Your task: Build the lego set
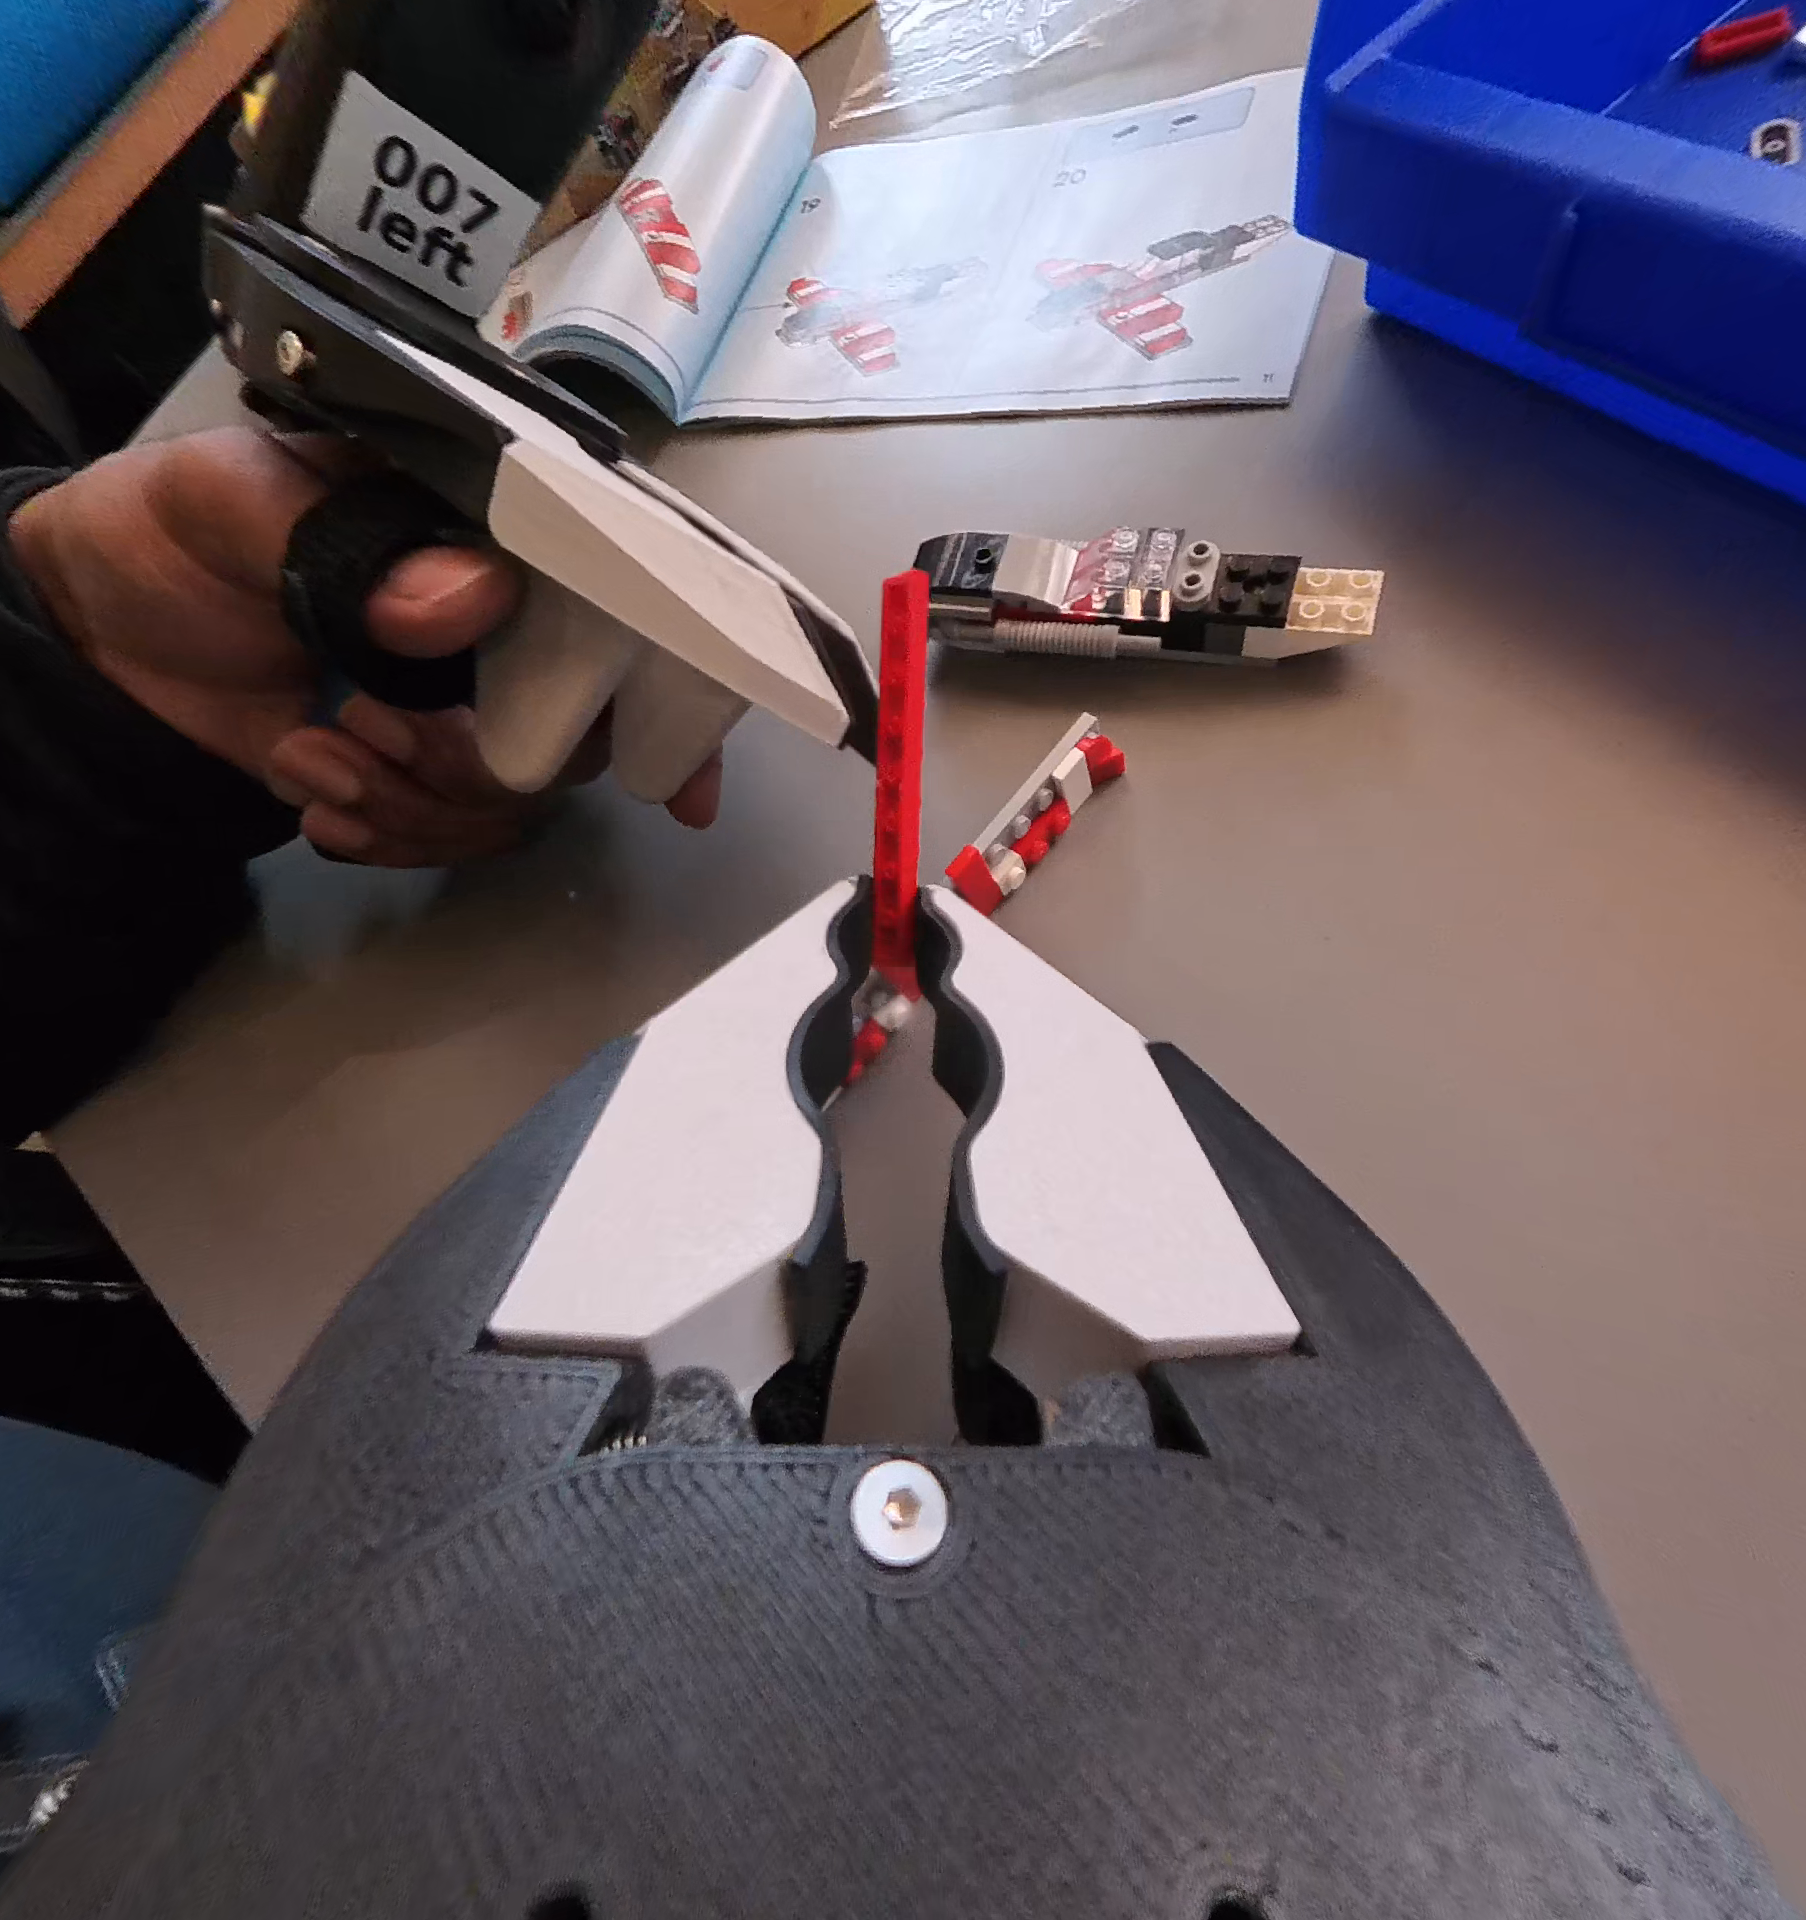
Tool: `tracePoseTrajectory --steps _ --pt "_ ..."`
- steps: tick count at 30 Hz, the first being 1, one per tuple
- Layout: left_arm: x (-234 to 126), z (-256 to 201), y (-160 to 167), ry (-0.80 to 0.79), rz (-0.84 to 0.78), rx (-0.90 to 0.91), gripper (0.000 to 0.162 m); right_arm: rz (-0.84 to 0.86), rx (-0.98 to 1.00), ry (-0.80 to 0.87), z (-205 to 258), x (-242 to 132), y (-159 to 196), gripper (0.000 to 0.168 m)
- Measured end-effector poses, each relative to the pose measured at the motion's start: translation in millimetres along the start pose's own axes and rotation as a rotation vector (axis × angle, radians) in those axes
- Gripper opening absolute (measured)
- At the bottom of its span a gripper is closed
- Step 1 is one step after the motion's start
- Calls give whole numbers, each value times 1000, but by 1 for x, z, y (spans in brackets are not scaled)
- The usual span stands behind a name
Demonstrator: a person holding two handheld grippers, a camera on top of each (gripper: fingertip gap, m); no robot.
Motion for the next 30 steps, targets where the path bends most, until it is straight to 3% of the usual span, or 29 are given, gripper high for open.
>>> tracePoseTrajectory --steps 1,6,30 --pt "-1 0 -1 -18 -9 6 16 1 1 14 -1 0 0 6" --pt "-4 -4 -4 -96 -59 63 20 13 -19 72 -2 -2 0 6" --pt "0 -9 -1 -95 -46 81 20 16 -27 79 -2 -1 -1 6"
Point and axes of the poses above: each gripper's, where its closed fingertips meet, x out along the fingers, y out of its underside, z = x × y across the jaws, the point moved 10 cm from there along -x, back along the fingers, and after that the axes turned 10 degrees about -x, right-handed, at the moved point
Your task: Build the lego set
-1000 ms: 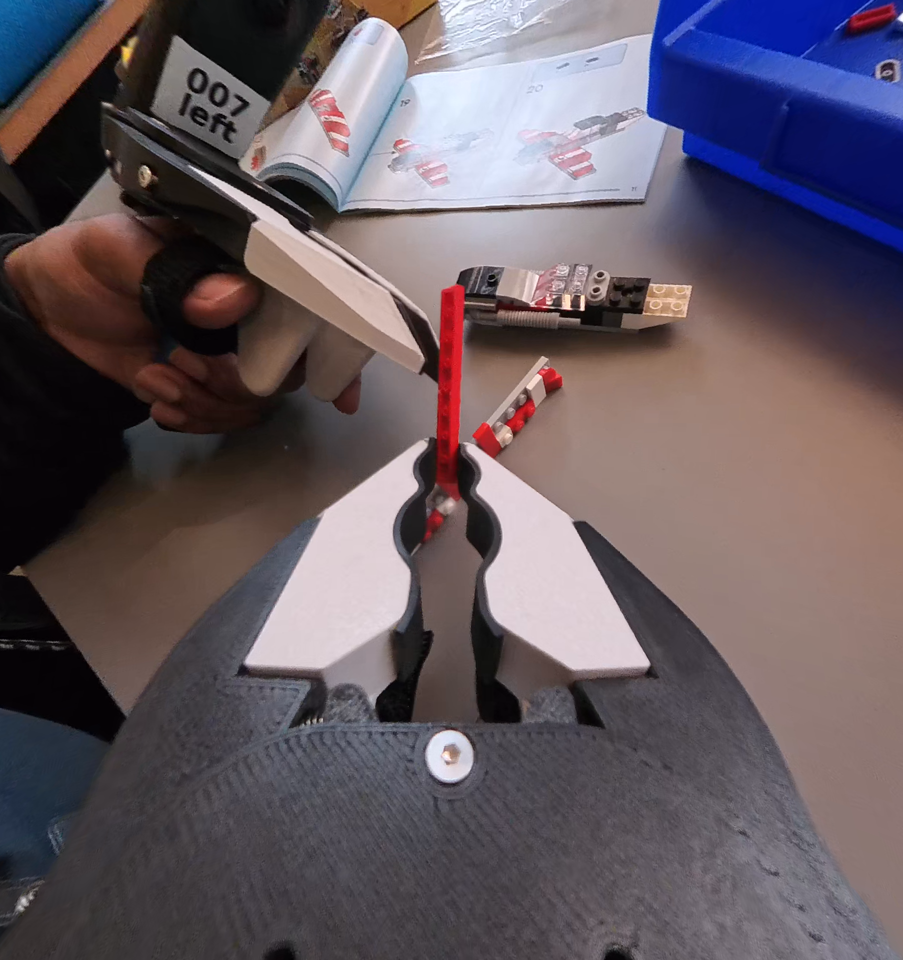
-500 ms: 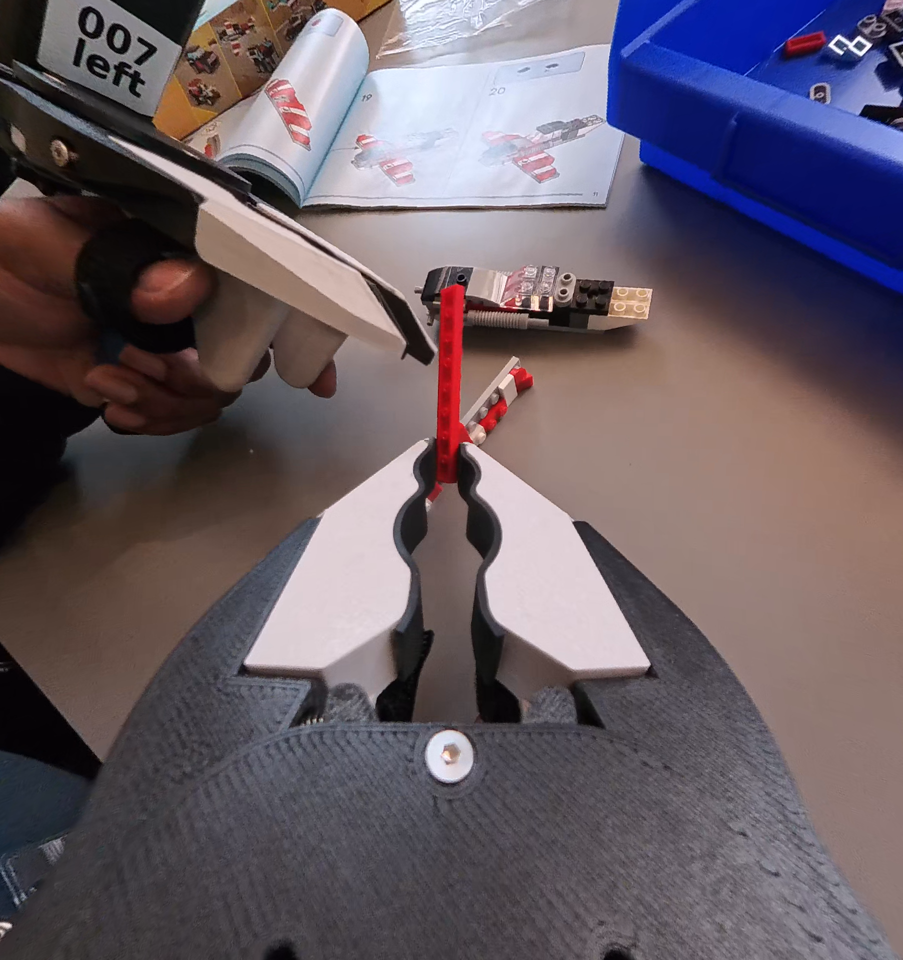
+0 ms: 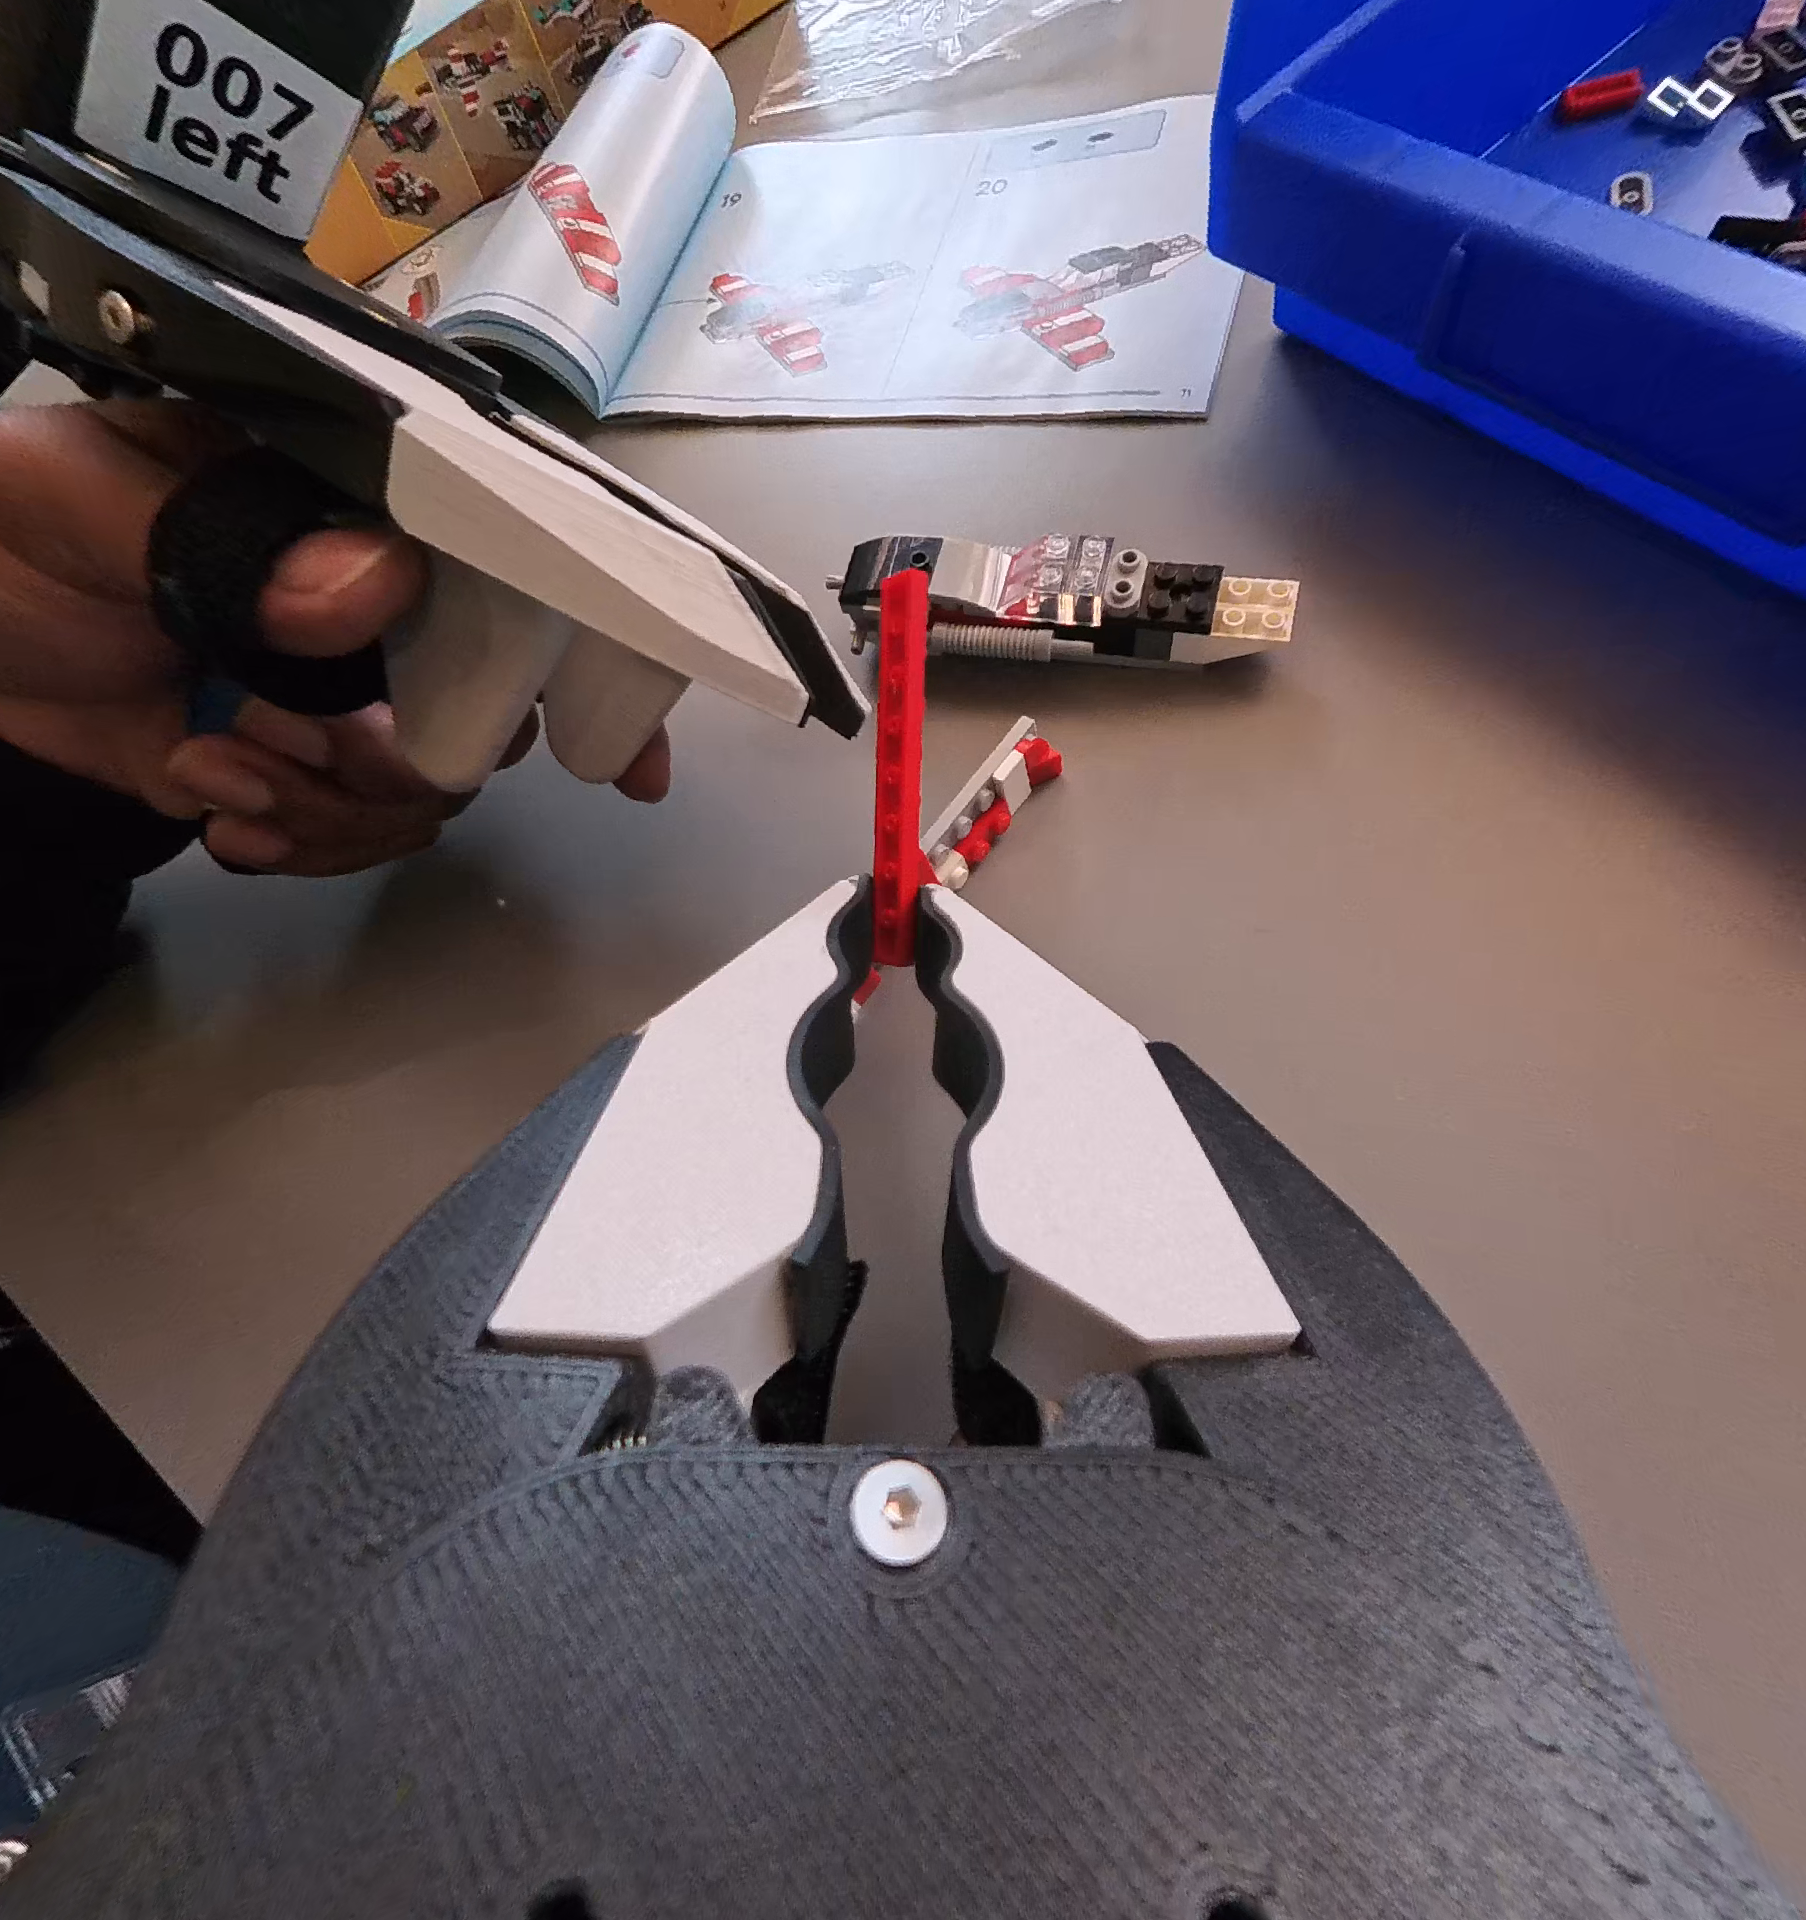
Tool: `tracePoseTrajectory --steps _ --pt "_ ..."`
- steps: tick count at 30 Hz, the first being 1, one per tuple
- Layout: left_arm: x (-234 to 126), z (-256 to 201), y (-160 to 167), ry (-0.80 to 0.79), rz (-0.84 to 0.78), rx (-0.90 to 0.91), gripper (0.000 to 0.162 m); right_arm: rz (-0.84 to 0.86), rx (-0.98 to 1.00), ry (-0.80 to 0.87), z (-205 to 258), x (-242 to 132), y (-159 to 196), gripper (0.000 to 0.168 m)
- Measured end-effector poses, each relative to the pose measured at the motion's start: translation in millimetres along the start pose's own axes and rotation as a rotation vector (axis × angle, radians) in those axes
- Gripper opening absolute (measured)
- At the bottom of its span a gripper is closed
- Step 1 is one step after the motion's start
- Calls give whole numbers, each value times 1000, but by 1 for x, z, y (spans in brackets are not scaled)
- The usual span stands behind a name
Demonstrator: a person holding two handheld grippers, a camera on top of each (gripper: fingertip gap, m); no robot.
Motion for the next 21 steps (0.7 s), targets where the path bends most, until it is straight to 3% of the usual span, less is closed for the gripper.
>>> tracePoseTrajectory --steps 21 --pt "-1 -2 -1 5 -27 -4 20 11 -63 62 3 1 1 6"
Point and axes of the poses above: each gripper's, where its closed fingertips meet, x out along the fingers, y out of its underside, z = x × y across the jaws, the point moved 10 cm from there along -x, back along the fingers, and after that the axes turned 10 degrees about -x, right-handed, at the moved point
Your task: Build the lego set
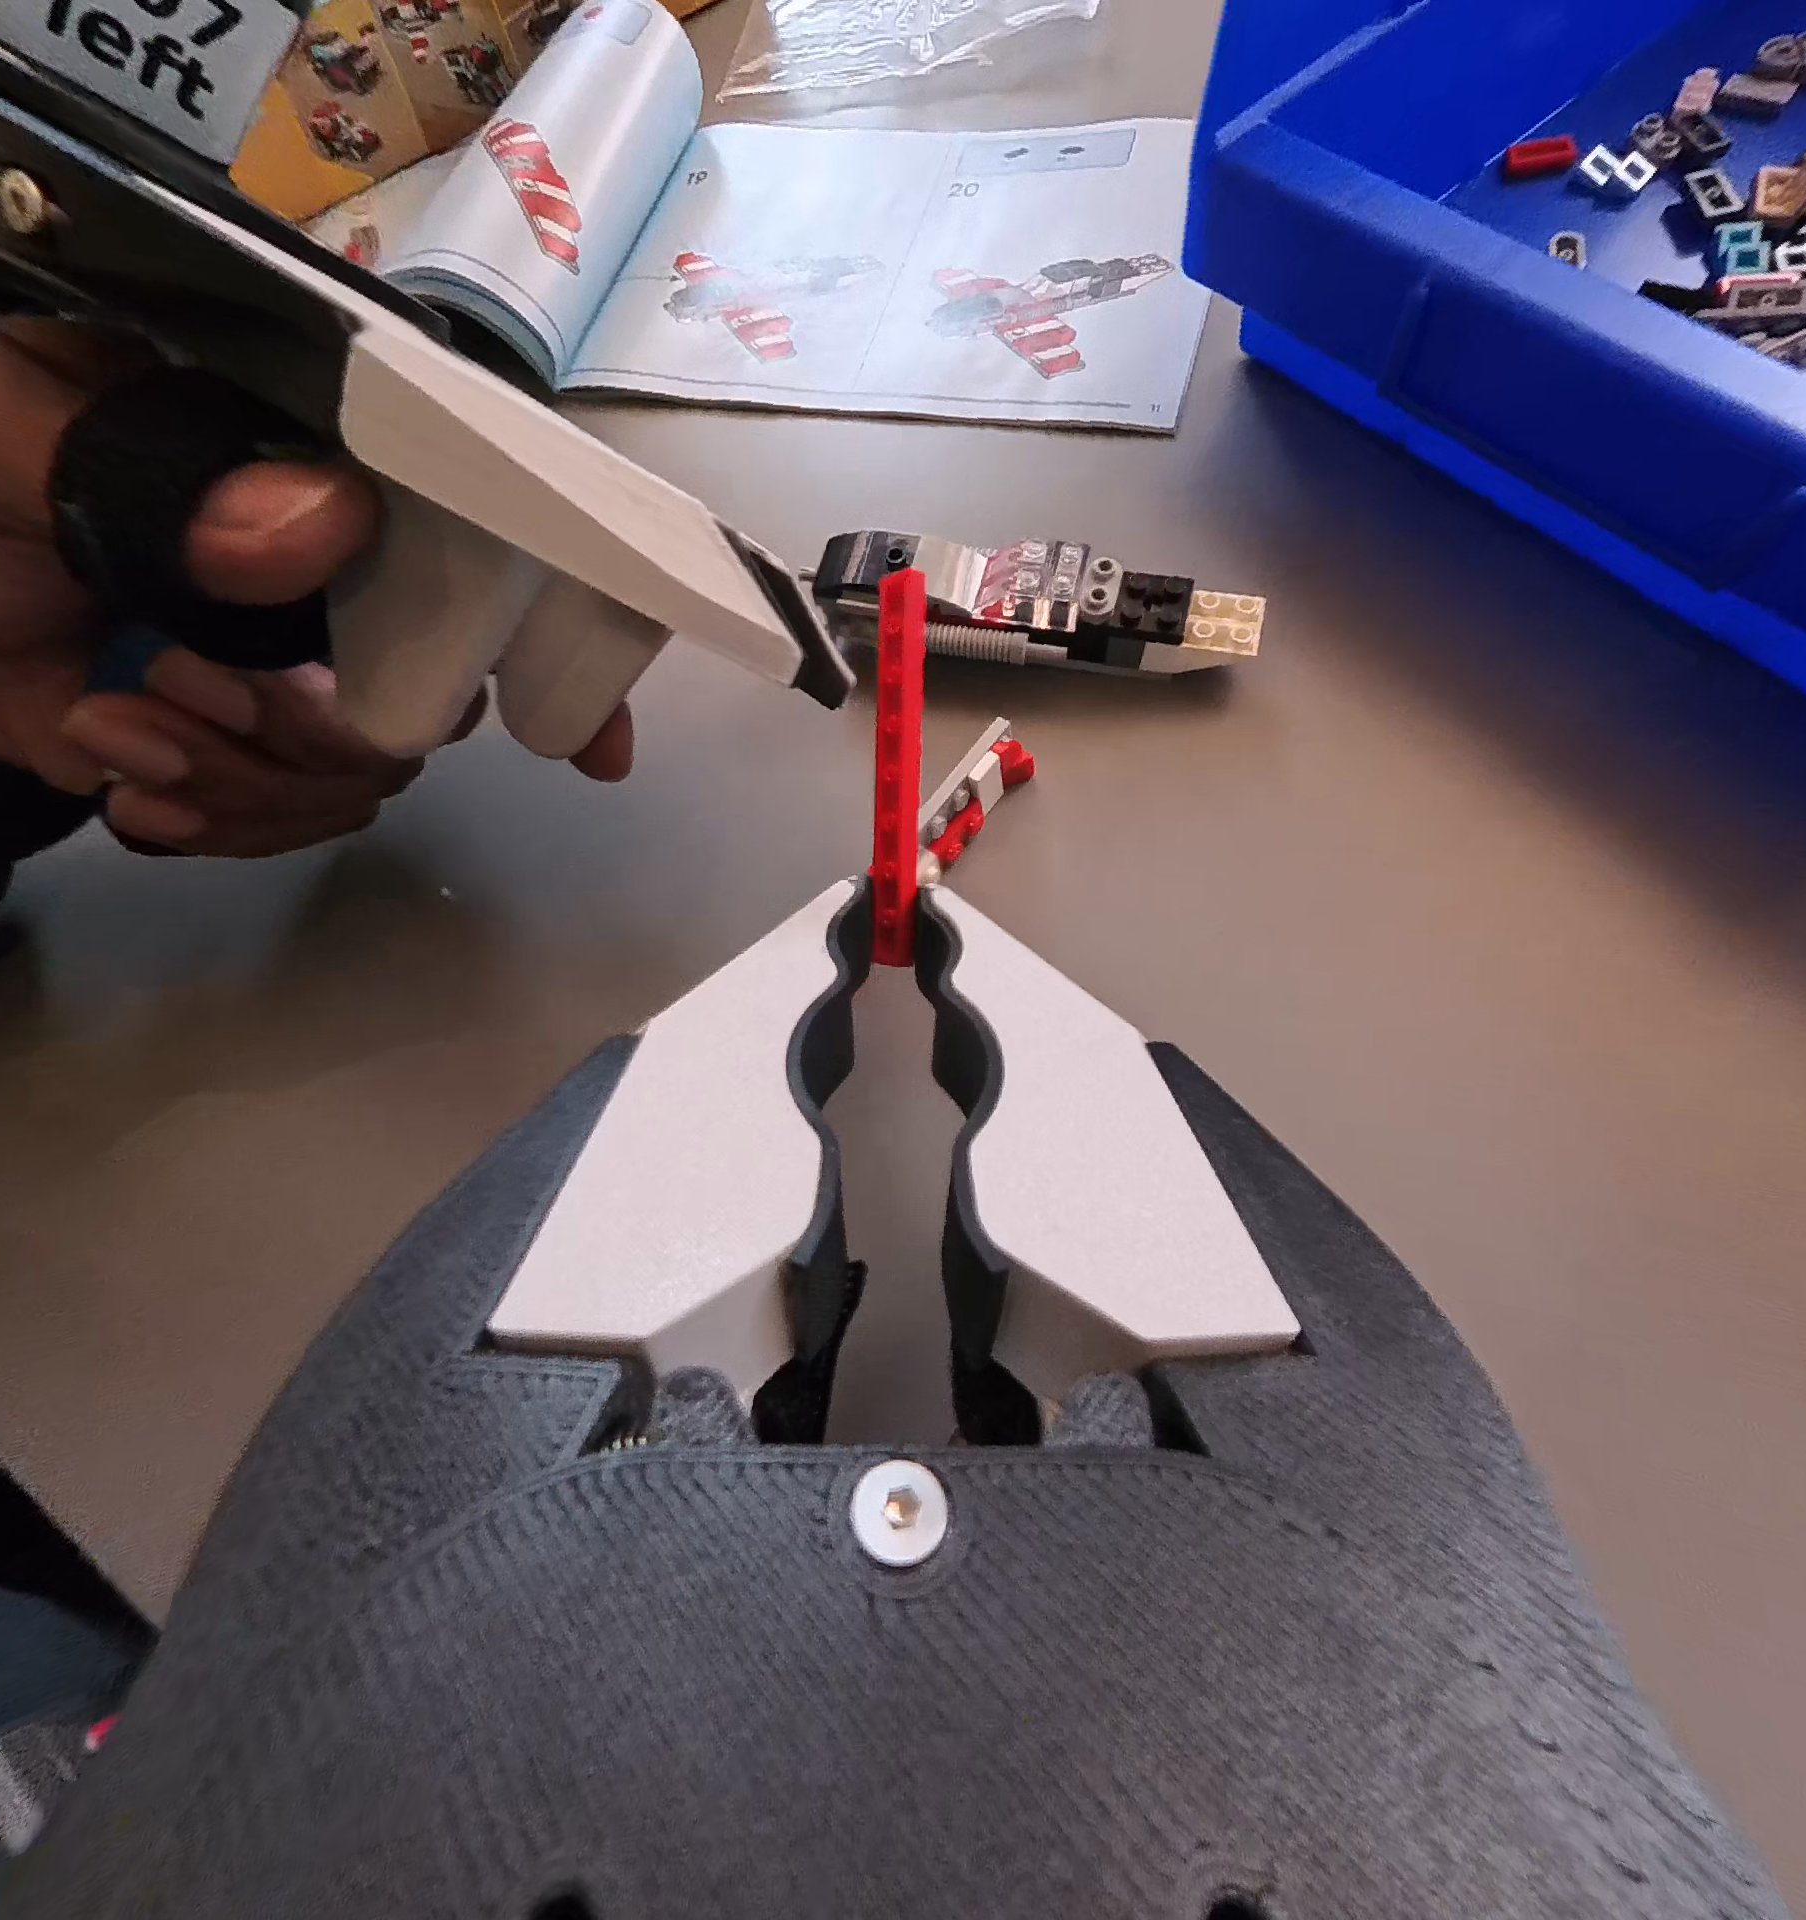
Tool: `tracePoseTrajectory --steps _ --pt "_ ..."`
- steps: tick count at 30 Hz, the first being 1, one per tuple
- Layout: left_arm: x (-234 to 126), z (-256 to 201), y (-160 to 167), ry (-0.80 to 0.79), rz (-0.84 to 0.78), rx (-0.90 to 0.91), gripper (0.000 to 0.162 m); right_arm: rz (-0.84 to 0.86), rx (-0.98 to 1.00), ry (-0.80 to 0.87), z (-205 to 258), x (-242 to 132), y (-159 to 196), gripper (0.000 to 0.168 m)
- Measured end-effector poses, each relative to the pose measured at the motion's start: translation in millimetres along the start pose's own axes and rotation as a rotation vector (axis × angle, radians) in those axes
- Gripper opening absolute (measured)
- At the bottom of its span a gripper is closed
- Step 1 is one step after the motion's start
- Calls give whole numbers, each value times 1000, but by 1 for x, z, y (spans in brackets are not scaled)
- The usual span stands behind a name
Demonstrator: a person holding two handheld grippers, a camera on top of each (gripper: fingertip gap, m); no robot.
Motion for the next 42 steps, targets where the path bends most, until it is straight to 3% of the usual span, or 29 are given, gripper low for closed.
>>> tracePoseTrajectory --steps 20,29,35,39,42 --pt "13 -2 9 -130 -34 29 19 49 -264 218 17 4 -1 6" --pt "14 -5 10 -91 -71 18 8 42 -369 276 25 4 -3 7" --pt "7 0 4 42 -80 -65 8 -80 -276 118 19 -2 -4 18" --pt "5 0 2 182 -69 -120 7 -214 -74 -64 11 -11 -5 27" --pt "7 1 2 225 -63 -132 8 -305 51 -148 8 -16 -5 23"
Point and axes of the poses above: each gripper's, where its closed fingertips meet, x out along the fingers, y out of its underside, z = x × y across the jaws, the point moved 10 cm from there along -x, back along the fingers, and after that the axes turned 10 degrees about -x, right-handed, at the moved point
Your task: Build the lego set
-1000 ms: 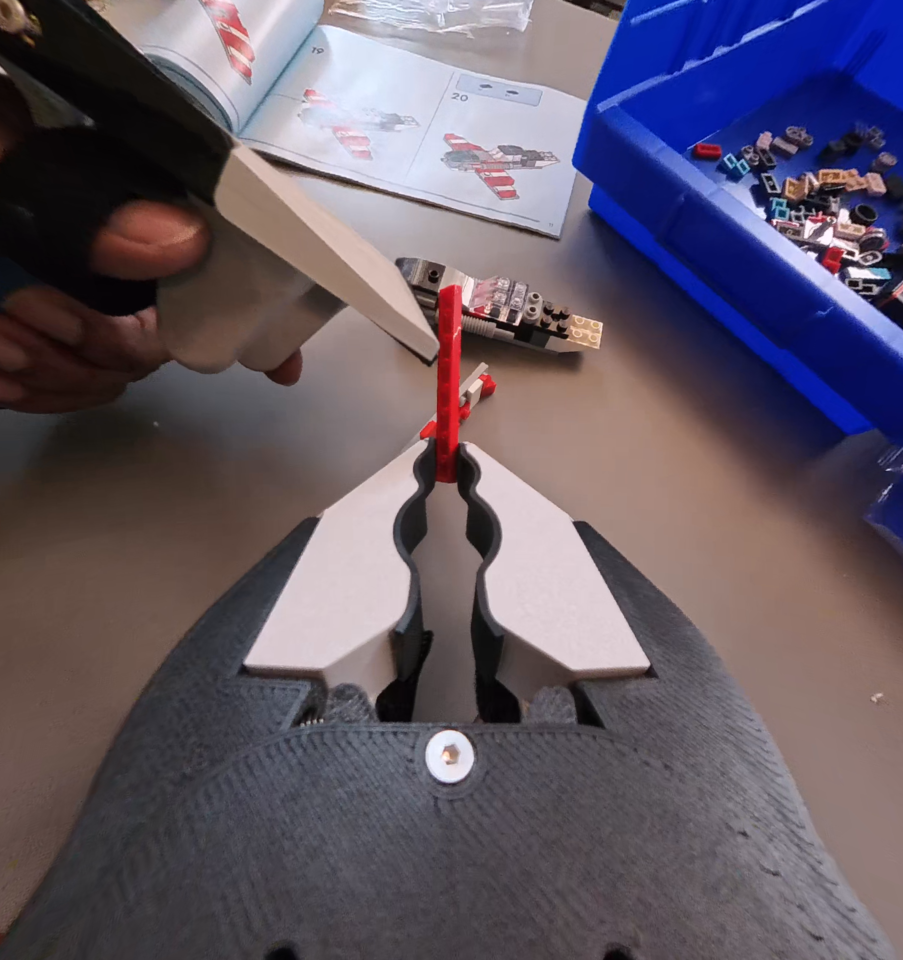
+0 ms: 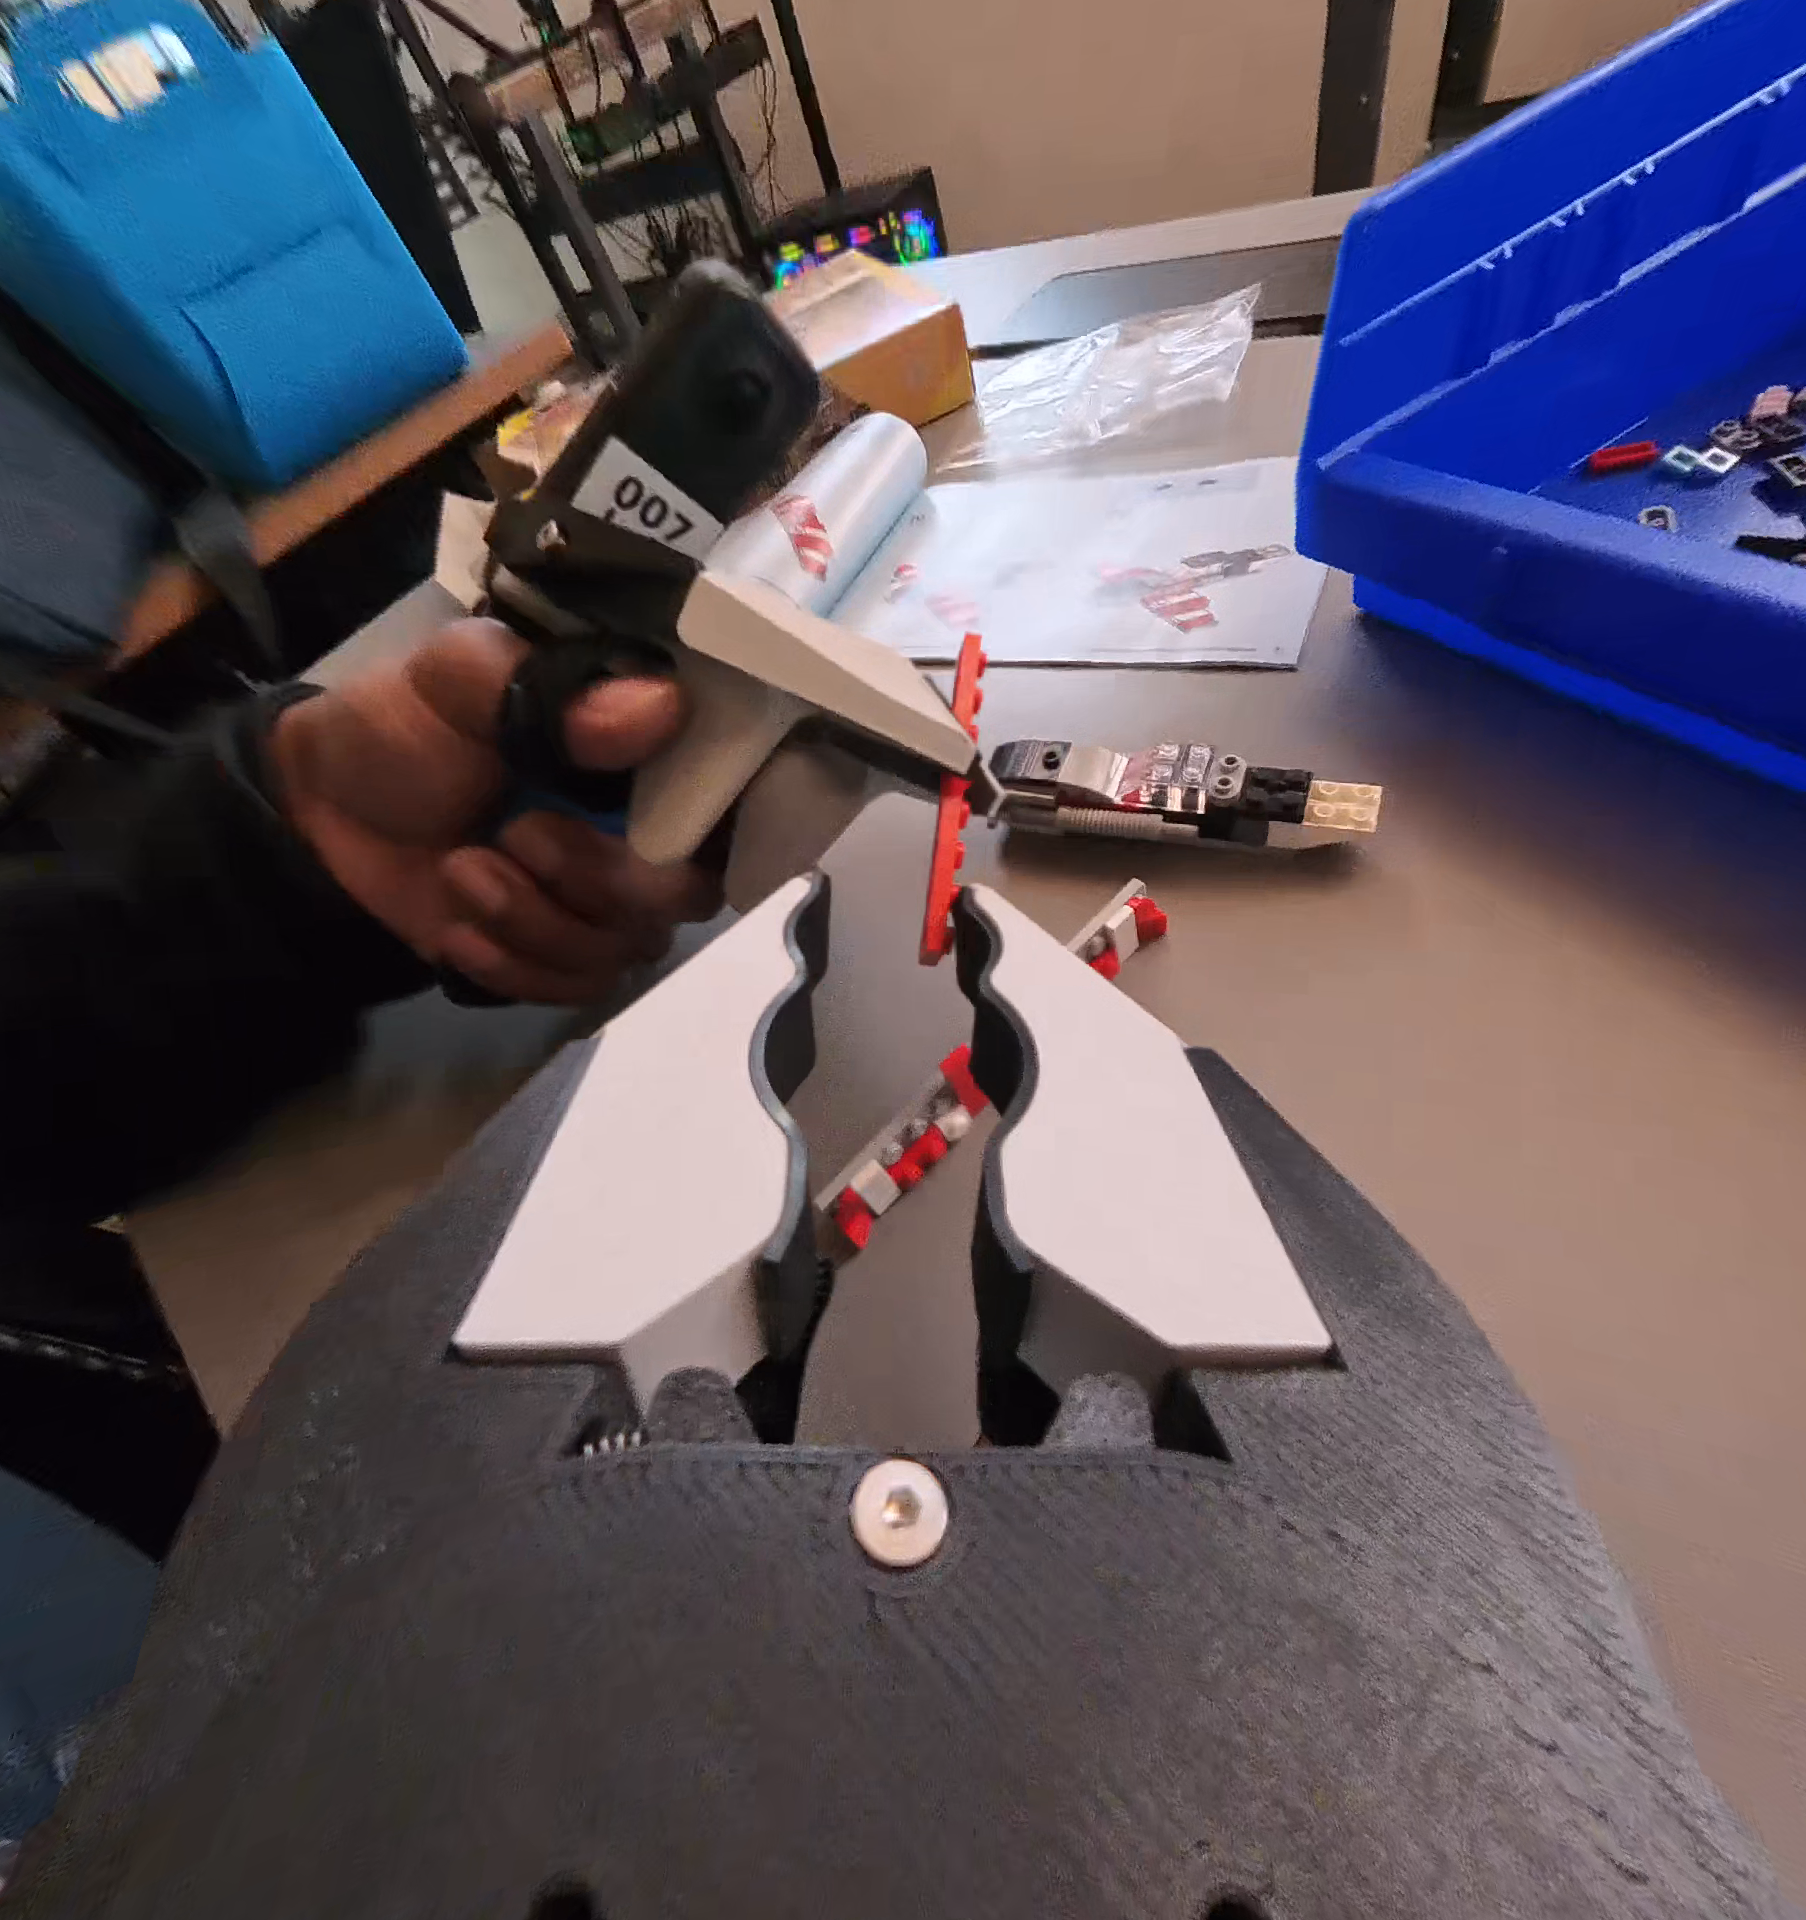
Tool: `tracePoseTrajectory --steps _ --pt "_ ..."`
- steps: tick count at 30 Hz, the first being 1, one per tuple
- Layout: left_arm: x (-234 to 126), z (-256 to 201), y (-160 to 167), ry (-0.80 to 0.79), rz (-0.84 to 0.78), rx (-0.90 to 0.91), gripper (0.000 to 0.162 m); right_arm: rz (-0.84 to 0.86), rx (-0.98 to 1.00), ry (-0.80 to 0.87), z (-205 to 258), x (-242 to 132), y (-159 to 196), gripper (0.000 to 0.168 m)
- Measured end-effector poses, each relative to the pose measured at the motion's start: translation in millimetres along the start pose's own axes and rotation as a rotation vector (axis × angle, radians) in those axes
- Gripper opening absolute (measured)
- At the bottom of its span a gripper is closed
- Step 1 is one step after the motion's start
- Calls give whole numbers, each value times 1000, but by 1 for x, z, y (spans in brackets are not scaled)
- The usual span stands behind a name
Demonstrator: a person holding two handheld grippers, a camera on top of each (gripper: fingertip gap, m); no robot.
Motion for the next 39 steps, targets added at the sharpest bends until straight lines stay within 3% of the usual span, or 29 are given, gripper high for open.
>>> tracePoseTrajectory --steps 4,6,11,14,24,34,39 --pt "2 1 2 49 11 -31 8 -9 -42 69 -1 -4 2 4" --pt "3 2 2 50 12 -43 8 -16 -73 112 -1 -5 2 4" --pt "1 4 1 -169 -15 41 16 99 -253 344 -2 -5 7 4" --pt "3 -1 4 -218 -18 88 16 142 -335 400 1 -3 9 4" --pt "10 0 11 -261 -22 94 12 187 -450 412 16 8 13 4" --pt "9 -2 12 -244 -46 103 10 165 -427 355 18 8 13 8" --pt "7 7 23 -185 -120 -7 9 195 -420 288 19 7 16 11"
Point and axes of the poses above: each gripper's, where its closed fingertips meet, x out along the fingers, y out of its underside, z = x × y across the jaws, the point moved 10 cm from there along -x, back along the fingers, and after that the axes turned 10 degrees about -x, right-handed, at the moved point
